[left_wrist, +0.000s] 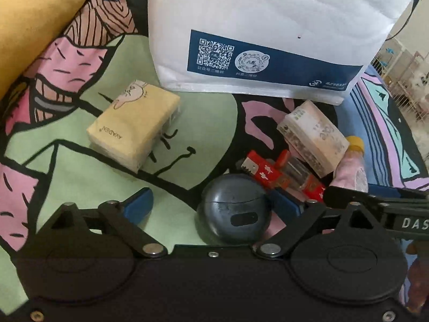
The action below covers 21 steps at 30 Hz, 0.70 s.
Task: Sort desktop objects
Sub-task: 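Grasp the grey round case with the left tool while the right tool grasps the pink bottle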
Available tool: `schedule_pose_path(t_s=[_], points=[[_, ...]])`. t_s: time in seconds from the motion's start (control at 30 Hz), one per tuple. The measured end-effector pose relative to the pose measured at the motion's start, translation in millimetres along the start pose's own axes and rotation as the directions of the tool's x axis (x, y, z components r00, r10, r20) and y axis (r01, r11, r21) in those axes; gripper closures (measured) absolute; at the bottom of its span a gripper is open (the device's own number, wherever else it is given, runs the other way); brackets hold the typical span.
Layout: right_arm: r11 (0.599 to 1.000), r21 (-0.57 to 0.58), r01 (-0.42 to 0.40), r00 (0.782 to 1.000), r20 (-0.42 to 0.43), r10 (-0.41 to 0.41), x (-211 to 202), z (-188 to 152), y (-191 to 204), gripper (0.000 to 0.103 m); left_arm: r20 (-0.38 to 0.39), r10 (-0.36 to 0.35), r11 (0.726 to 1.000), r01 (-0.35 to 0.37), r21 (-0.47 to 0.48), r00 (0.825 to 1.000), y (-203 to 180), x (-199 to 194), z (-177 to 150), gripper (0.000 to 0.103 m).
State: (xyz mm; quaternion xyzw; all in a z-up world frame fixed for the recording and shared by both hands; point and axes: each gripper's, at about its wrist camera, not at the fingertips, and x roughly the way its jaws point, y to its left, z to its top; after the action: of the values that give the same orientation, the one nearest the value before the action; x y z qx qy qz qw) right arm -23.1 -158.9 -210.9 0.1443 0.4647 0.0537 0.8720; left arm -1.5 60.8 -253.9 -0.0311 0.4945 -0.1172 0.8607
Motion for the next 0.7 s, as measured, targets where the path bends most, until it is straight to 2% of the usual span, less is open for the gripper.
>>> schedule_pose_path(t_s=[0.07, 0.13, 0.17, 0.27, 0.33, 0.4, 0.7], points=[[1.0, -0.018, 0.016, 1.0, -0.001, -0.016, 1.4, -1.0, 3.2, 0.017, 0.001, 0.01, 0.999, -0.01, 0.031, 1.0, -5.0, 1.8, -3.2, 0.012], [0.998, -0.05, 0.035, 0.999, 0.002, -0.035, 3.2, -2.5, 8.7, 0.017, 0.002, 0.057, 0.993, -0.057, 0.102, 0.998, -15.2, 6.1, -8.0, 0.014], [0.997, -0.062, 0.05, 0.999, 0.009, -0.049, 3.8, -3.4, 10.8, 0.022, 0.007, 0.075, 0.989, -0.075, 0.127, 0.997, -19.4, 7.5, -10.3, 0.014], [0.996, -0.072, 0.057, 0.998, 0.017, -0.056, 3.8, -4.0, 12.5, 0.027, 0.014, 0.081, 0.989, -0.082, 0.125, 0.997, -21.6, 6.8, -10.5, 0.018], [0.996, -0.071, 0.057, 0.998, 0.017, -0.056, 3.5, -3.9, 12.7, 0.028, 0.022, 0.073, 0.99, -0.075, 0.118, 0.997, -20.3, 4.3, -8.3, 0.035], [0.996, -0.067, 0.059, 0.998, 0.019, -0.058, 3.1, -4.1, 12.9, 0.028, 0.029, 0.082, 0.989, -0.085, 0.124, 0.996, -20.3, 3.1, -7.3, 0.045], [0.998, -0.045, 0.046, 0.999, 0.022, -0.045, -7.1, -8.9, 10.2, 0.028, 0.04, 0.074, 0.987, -0.078, 0.137, 0.996, -17.9, -13.7, -9.7, 0.045]])
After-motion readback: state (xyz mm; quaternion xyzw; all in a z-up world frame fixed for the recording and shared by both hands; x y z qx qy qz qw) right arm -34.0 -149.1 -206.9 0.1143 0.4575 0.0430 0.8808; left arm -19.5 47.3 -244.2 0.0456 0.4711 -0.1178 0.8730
